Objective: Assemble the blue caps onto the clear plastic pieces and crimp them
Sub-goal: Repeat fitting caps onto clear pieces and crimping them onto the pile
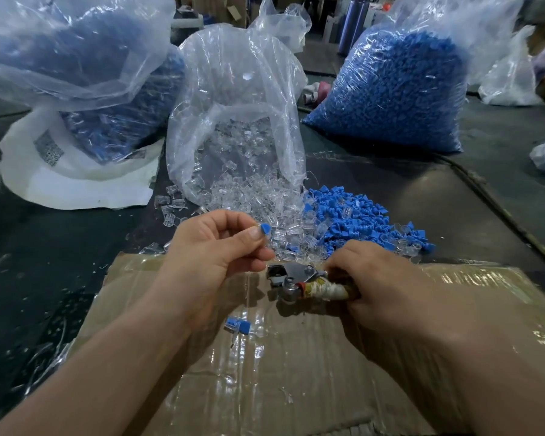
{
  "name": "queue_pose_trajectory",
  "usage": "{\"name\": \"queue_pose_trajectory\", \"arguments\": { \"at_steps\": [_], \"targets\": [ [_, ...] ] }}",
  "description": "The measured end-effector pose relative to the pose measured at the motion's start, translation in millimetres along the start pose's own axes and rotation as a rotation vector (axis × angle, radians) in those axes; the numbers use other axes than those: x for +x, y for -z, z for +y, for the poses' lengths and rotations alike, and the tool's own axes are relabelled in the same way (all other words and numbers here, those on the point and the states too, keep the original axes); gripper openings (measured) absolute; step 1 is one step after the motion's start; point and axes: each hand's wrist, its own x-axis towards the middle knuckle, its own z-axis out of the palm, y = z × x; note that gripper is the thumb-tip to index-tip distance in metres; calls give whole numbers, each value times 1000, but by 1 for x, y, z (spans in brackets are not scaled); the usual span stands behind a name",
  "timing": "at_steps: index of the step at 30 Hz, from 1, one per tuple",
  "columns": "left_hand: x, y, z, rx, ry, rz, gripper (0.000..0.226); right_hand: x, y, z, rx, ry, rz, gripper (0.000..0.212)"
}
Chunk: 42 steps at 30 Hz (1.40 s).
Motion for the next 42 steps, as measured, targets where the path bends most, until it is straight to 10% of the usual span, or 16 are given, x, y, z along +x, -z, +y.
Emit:
{"name": "queue_pose_trajectory", "arguments": {
  "at_steps": [9,42],
  "targets": [
    [-3,-3,0,122,-148,-22,4,-4,7,-6,162,-167,310,23],
    [-9,-7,2,340,-309,-22,5,-7,4,-20,229,-77,191,23]
  ]
}}
